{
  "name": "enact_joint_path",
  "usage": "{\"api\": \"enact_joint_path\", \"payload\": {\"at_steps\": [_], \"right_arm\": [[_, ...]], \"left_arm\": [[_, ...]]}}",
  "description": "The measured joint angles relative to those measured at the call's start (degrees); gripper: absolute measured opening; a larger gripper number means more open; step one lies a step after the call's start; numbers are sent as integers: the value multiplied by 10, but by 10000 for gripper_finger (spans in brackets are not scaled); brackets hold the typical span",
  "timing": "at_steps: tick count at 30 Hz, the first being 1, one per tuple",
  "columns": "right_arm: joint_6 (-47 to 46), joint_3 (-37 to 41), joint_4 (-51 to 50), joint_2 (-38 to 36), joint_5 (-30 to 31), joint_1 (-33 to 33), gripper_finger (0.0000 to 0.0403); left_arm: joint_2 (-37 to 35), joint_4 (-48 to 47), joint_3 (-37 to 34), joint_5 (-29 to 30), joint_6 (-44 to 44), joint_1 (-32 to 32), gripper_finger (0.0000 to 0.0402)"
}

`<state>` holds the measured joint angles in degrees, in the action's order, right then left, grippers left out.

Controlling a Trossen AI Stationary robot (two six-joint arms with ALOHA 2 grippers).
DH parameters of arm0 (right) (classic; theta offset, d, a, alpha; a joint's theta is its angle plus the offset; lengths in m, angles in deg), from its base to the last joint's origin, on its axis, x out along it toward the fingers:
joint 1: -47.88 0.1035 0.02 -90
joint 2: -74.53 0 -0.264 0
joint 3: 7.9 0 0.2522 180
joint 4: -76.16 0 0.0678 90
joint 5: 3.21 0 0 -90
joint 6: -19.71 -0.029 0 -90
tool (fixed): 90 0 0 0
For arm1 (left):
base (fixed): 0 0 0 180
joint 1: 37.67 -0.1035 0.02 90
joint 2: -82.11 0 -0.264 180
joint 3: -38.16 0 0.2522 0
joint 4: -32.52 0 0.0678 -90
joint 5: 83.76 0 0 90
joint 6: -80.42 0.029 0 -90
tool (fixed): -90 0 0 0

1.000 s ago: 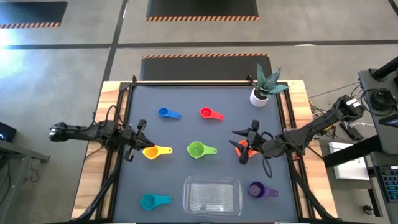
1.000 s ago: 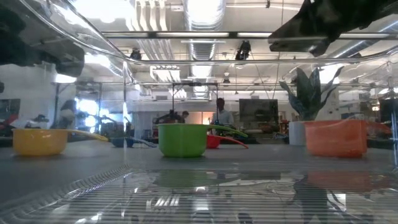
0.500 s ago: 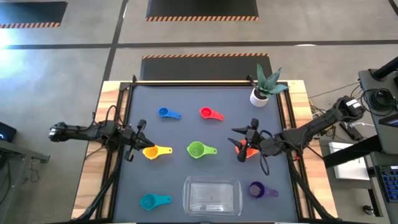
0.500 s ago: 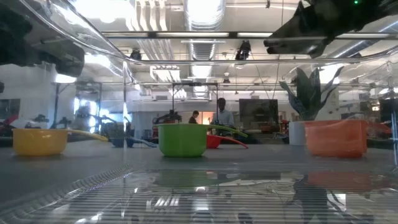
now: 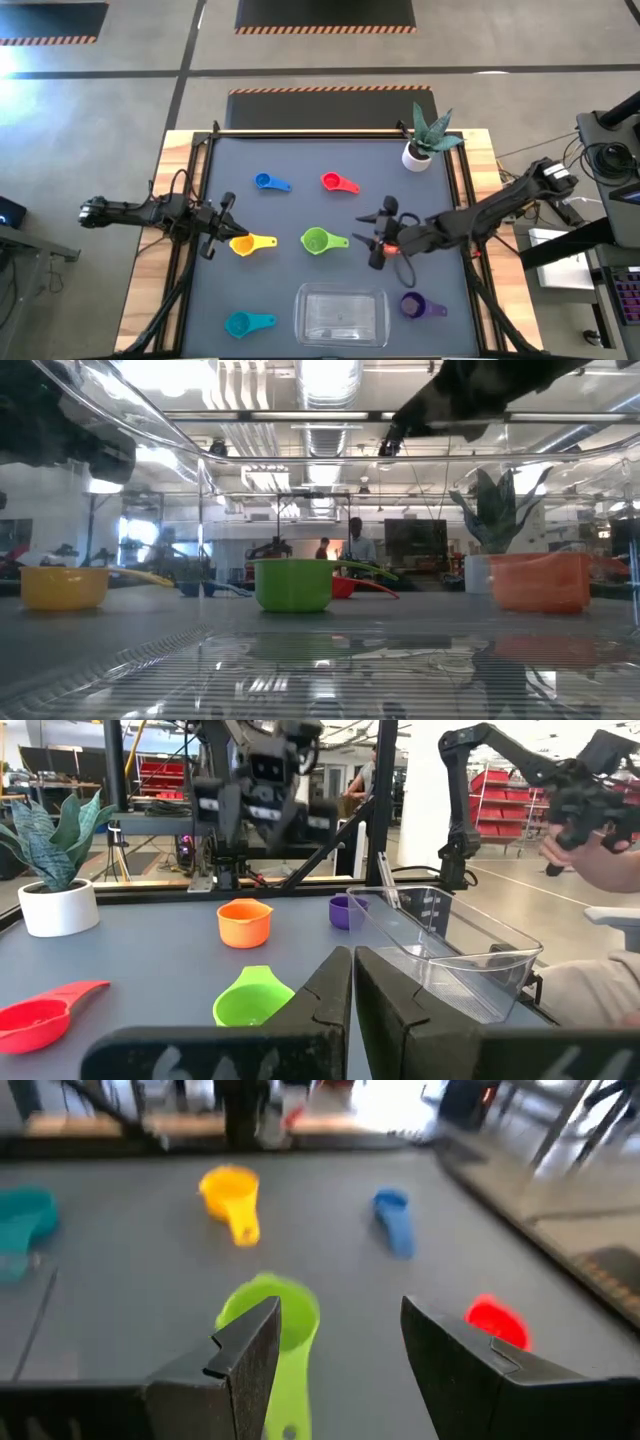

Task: Nest measuring cups in basket
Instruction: Stack the green measuring cup into the orange measuring cup

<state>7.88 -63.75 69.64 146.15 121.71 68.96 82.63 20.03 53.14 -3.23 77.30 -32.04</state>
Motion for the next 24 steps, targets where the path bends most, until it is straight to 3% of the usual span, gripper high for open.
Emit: {"api": "enact_joint_path", "payload": {"at_steps": [9, 16, 24], "right_arm": [[-56, -84, -86, 119, -62, -23, 199], [-64, -157, -146, 187, -176, -76, 199], [-36, -185, -195, 224, -210, -112, 199]], "left_arm": [[0, 0, 0, 0, 0, 0, 0], [0, 0, 0, 0, 0, 0, 0], [0, 0, 0, 0, 0, 0, 0]]}}
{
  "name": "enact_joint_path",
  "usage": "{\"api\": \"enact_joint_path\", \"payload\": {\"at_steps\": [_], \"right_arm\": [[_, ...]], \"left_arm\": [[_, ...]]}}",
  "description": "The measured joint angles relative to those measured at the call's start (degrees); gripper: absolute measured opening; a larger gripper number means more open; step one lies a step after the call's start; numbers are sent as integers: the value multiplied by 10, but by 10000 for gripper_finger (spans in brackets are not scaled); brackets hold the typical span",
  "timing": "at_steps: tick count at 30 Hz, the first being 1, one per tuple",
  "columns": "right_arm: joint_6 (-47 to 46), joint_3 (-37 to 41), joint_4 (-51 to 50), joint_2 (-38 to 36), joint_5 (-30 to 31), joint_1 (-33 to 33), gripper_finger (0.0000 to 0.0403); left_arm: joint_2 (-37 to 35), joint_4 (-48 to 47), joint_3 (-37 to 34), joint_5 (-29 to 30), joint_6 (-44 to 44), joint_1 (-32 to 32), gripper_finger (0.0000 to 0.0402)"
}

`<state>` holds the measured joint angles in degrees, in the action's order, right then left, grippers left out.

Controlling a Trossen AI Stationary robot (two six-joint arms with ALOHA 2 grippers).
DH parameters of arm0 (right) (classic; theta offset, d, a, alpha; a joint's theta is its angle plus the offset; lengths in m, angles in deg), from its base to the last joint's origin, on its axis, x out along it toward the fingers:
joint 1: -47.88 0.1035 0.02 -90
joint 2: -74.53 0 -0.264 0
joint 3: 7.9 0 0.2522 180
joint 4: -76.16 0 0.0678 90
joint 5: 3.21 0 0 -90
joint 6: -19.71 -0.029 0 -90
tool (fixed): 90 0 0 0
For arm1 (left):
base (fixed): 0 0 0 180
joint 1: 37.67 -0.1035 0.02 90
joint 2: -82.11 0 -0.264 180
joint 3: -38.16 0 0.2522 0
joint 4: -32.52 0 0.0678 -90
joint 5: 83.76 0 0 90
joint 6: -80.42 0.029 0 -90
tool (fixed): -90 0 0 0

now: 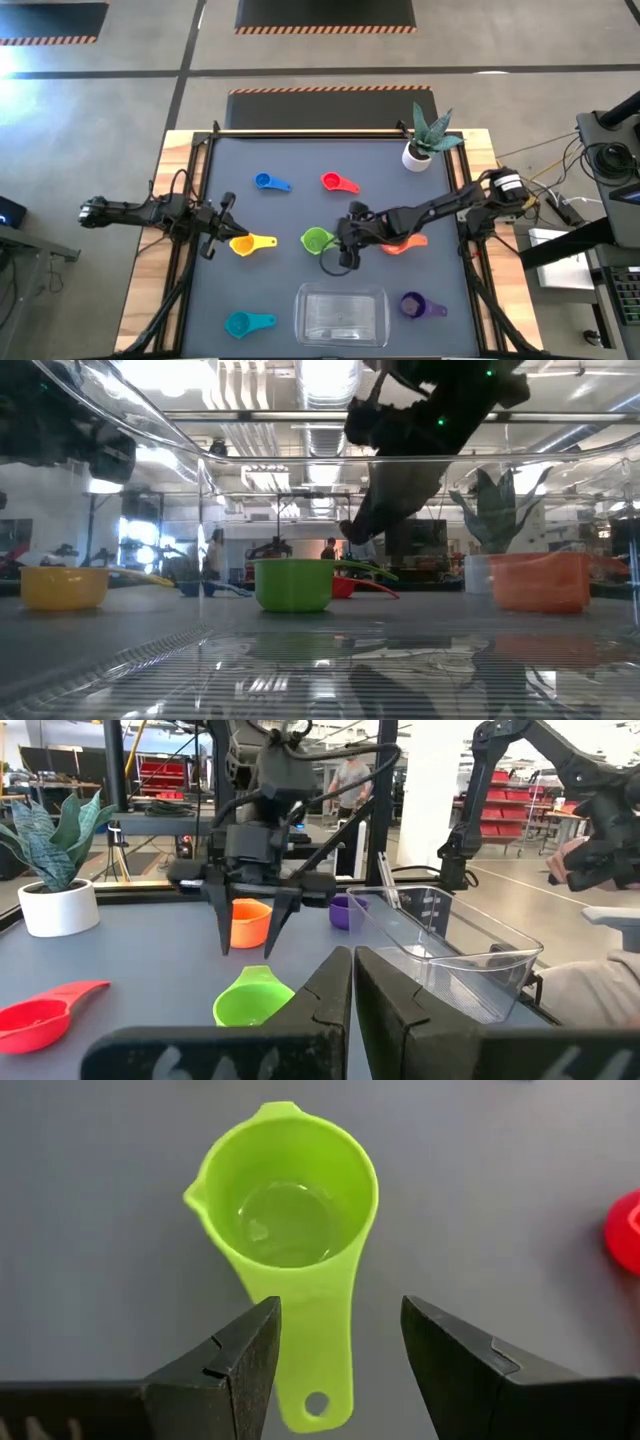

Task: Nest measuring cups in basket
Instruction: Stack the green measuring cup into the orange measuring cup

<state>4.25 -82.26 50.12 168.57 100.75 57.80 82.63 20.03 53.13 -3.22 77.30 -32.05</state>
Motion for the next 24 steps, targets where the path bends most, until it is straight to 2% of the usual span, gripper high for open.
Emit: {"api": "enact_joint_path", "payload": {"at_steps": [13, 22, 24], "right_arm": [[50, 16, 17, -52, 11, -6, 199], [47, 119, 159, -98, 9, -10, 199], [35, 124, 152, -97, 4, -17, 199]], "left_arm": [[0, 0, 0, 0, 0, 0, 0], [0, 0, 0, 0, 0, 0, 0], [0, 0, 0, 0, 0, 0, 0]]}}
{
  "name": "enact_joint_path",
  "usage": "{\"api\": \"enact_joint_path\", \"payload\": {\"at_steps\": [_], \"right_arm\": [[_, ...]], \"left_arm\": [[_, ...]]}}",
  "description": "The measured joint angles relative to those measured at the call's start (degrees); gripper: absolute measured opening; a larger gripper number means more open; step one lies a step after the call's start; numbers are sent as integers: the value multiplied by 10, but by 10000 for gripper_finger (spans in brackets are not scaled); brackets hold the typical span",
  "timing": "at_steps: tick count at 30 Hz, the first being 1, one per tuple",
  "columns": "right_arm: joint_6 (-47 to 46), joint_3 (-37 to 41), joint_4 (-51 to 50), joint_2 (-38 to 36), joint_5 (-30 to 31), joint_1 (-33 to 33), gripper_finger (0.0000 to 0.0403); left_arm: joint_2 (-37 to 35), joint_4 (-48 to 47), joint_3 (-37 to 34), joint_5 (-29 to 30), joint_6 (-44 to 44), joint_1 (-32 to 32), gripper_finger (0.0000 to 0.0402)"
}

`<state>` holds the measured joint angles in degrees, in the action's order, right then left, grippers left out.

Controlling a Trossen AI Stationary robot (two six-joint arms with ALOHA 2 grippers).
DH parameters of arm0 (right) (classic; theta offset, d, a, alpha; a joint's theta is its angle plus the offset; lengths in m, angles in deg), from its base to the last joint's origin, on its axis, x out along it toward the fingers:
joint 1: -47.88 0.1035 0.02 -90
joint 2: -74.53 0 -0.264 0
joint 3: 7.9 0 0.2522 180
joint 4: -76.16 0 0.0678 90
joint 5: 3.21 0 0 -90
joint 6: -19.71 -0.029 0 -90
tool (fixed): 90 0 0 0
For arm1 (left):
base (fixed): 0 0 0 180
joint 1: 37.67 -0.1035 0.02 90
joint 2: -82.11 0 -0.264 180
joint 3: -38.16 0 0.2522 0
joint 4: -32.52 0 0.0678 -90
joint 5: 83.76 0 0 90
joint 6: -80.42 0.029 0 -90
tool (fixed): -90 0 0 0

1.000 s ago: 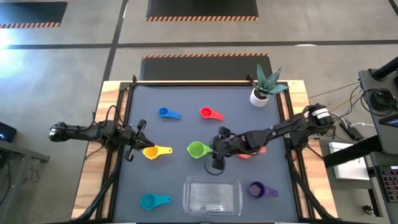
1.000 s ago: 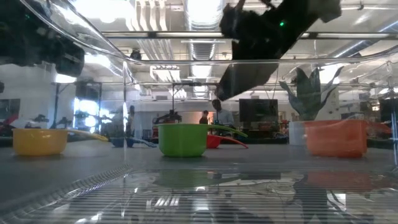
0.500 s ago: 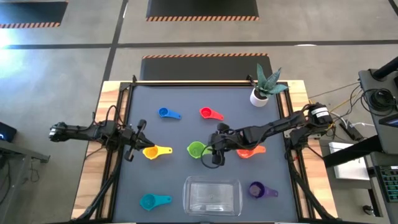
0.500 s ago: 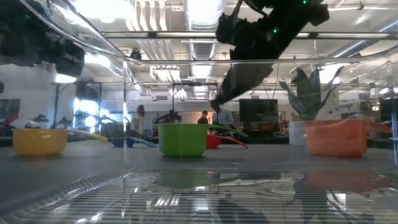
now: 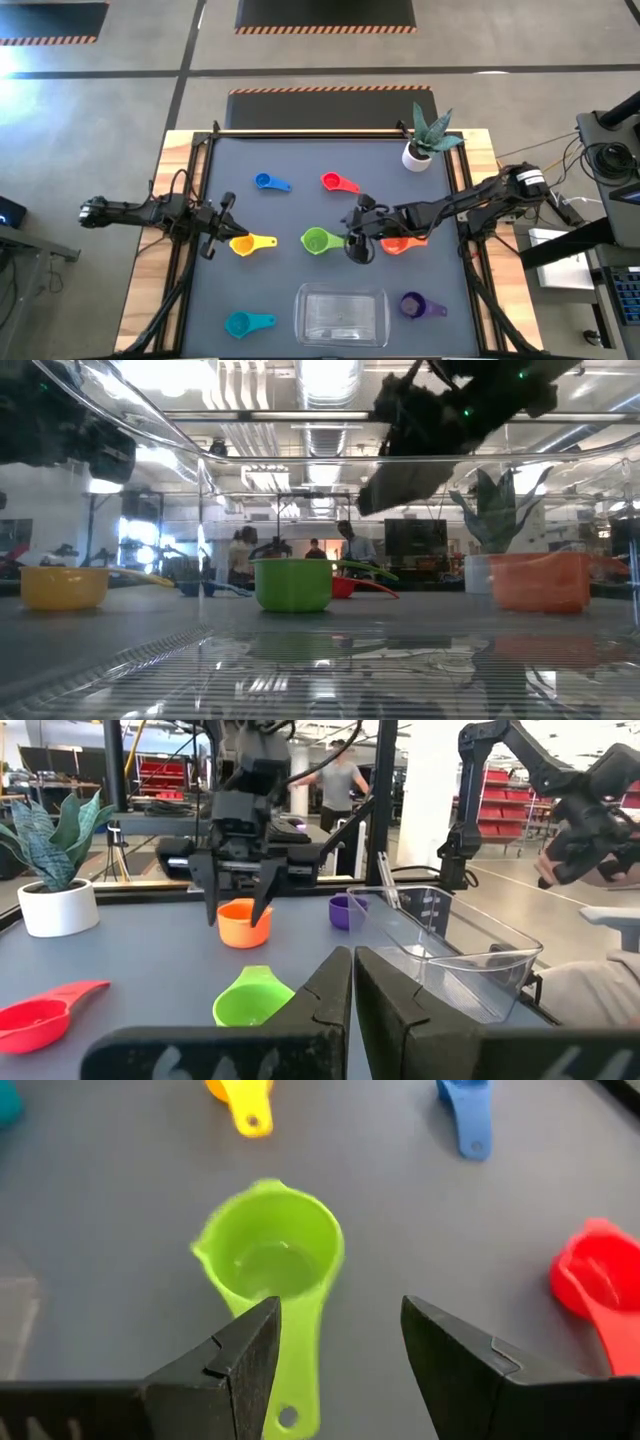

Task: Nest measuring cups in basket
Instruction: Stack the green measuring cup into the orange measuring cup

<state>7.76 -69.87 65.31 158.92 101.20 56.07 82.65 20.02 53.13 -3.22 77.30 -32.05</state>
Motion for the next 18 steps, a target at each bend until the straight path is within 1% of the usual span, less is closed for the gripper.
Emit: {"api": "enact_joint_path", "payload": {"at_steps": [4, 7, 9, 13, 16, 18], "right_arm": [[-5, 1, -11, 4, -29, -1, 200], [-10, 0, -9, 7, -45, -2, 215], [-18, 0, -5, 11, -53, -5, 234], [-21, 0, -9, 22, -53, -3, 286], [-21, -5, -6, 30, -32, -3, 323], [-21, -11, -5, 42, -25, -4, 339]], "left_arm": [[1, 0, 0, 0, 0, 0, 0], [1, 0, 0, 0, 0, 0, 0], [1, 0, 0, 0, 0, 0, 0], [1, 0, 0, 0, 0, 0, 0], [1, 0, 0, 0, 0, 0, 0], [1, 0, 0, 0, 0, 0, 0]]}}
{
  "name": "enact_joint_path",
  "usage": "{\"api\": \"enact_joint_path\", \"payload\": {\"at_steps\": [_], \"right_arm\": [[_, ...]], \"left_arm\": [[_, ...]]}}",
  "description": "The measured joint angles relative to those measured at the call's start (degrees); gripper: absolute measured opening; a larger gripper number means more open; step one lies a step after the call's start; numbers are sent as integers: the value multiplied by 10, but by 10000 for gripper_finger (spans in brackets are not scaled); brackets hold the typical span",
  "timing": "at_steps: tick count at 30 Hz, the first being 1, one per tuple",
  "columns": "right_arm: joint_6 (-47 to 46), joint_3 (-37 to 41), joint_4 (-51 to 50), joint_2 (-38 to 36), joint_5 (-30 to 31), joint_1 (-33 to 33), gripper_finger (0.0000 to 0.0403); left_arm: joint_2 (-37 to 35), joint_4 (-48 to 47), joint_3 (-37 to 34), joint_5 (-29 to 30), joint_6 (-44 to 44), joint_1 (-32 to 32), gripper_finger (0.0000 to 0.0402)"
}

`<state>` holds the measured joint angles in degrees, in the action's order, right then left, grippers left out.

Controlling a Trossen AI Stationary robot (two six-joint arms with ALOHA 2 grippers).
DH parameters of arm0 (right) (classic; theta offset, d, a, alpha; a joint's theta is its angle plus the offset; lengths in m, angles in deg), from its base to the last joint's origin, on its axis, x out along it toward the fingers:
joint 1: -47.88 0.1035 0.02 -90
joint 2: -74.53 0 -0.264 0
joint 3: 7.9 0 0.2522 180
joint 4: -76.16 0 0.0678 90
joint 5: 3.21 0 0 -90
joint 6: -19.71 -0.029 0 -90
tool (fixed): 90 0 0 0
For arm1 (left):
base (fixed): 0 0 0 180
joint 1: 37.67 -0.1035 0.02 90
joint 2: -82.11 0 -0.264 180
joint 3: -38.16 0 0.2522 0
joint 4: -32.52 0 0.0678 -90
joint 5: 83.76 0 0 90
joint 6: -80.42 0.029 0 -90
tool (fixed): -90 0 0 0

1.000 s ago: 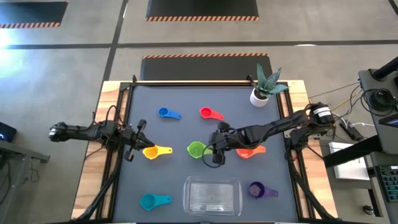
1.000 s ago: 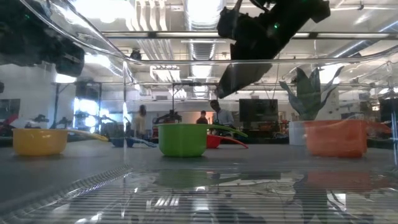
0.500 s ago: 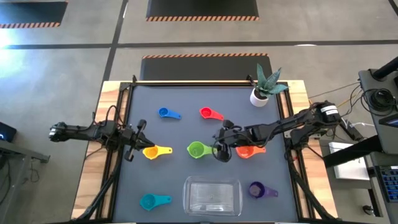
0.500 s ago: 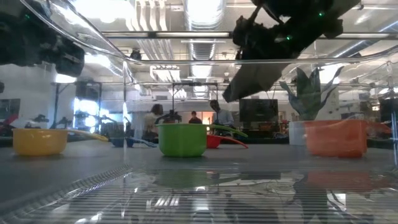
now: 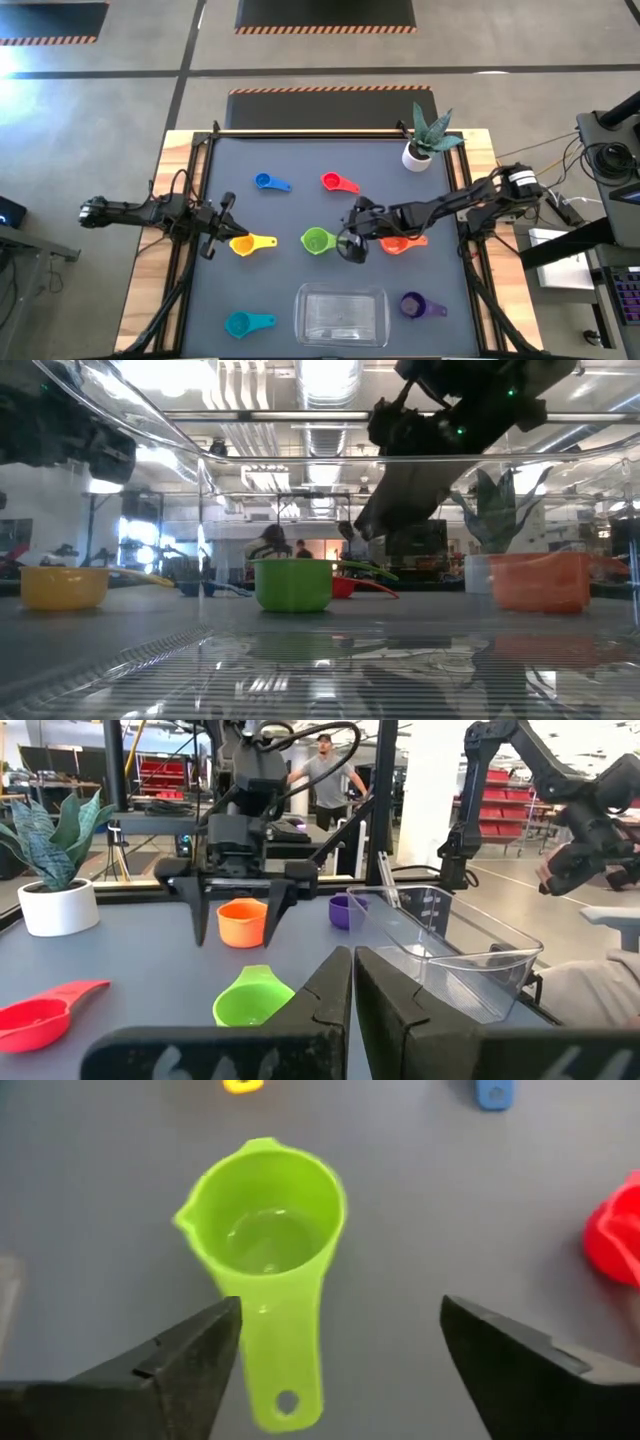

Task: Nest measuring cups in basket
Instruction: Stack the green measuring cup into the orange measuring cup

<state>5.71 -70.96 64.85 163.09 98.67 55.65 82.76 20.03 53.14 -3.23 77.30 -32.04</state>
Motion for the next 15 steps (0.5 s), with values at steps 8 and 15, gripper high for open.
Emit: {"api": "enact_joint_path", "payload": {"at_steps": [8, 15], "right_arm": [[12, -40, -9, 80, -3, 1, 351], [27, -63, -12, 109, -4, 1, 343]], "left_arm": [[0, 0, 0, 0, 0, 0, 0], [0, 0, 0, 0, 0, 0, 0]]}}
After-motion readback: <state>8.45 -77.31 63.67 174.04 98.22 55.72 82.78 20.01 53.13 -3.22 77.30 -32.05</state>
